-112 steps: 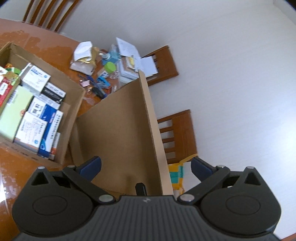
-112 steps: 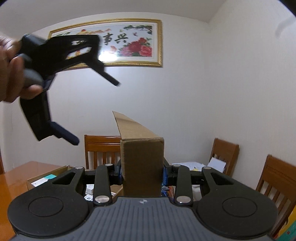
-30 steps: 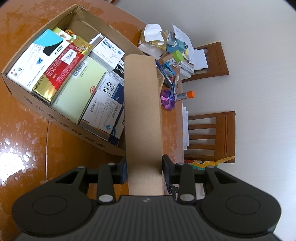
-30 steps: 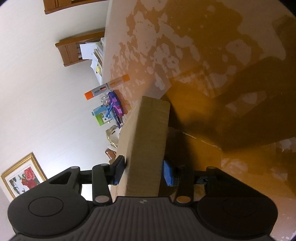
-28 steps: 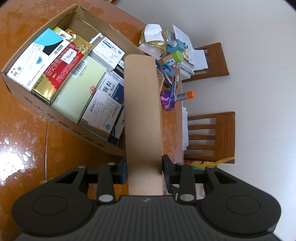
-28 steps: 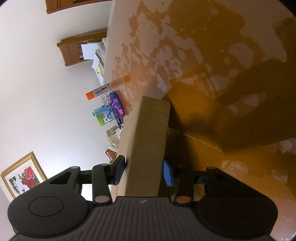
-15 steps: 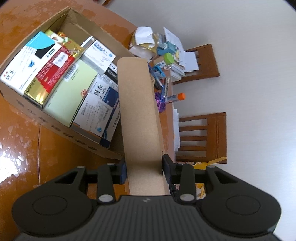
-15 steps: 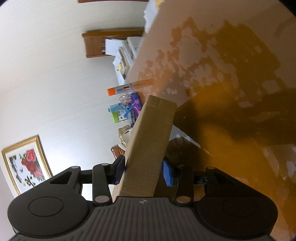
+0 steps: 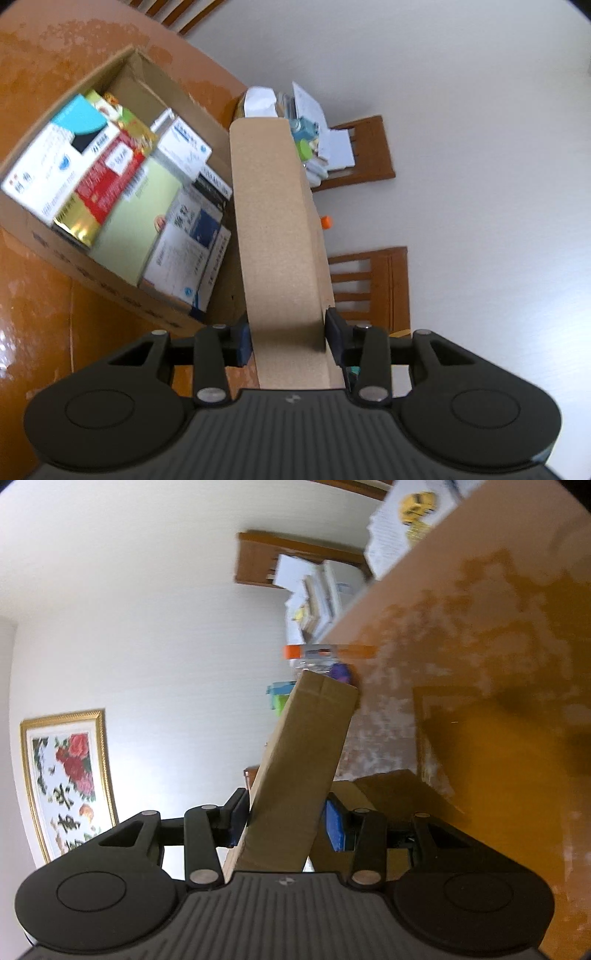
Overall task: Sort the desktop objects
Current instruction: 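Swing the lid down over the box opening with both grippers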
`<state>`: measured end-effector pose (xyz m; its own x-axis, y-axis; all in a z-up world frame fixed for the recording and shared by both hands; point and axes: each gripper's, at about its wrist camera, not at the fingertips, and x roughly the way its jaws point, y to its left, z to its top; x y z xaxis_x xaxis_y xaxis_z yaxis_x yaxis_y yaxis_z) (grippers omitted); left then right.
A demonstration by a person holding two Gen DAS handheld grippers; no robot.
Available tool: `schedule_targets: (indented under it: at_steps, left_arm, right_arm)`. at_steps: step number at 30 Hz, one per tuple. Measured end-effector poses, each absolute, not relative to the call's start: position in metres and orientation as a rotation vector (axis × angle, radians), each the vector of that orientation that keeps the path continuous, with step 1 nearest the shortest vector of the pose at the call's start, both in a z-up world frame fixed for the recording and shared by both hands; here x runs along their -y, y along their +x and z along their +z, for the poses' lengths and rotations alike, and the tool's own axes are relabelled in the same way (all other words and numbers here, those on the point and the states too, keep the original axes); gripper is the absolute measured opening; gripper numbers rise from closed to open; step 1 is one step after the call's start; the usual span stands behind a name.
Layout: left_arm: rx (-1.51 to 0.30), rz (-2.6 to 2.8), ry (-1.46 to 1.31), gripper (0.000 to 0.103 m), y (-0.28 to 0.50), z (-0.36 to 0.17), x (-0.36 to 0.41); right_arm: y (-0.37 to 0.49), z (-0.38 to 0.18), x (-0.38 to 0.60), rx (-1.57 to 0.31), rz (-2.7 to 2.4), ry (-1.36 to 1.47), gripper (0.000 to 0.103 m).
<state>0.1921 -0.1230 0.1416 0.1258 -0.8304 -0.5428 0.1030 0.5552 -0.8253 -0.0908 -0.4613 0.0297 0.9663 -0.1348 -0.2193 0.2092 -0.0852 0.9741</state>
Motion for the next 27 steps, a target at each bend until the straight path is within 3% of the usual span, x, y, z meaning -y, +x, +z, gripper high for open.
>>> schedule_targets:
  at_steps: [15, 27]
  left_arm:
    - [-1.290, -0.838, -0.788, 0.043, 0.290, 0.110, 0.047]
    - [-1.327, -0.822, -0.846, 0.044, 0.327, 0.095, 0.044]
  right_arm:
    - [-0.018, 0.055, 0.382, -0.068, -0.353, 1.479, 0.050]
    - [0.014, 0.069, 0.370, -0.098, -0.345, 1.372, 0.051]
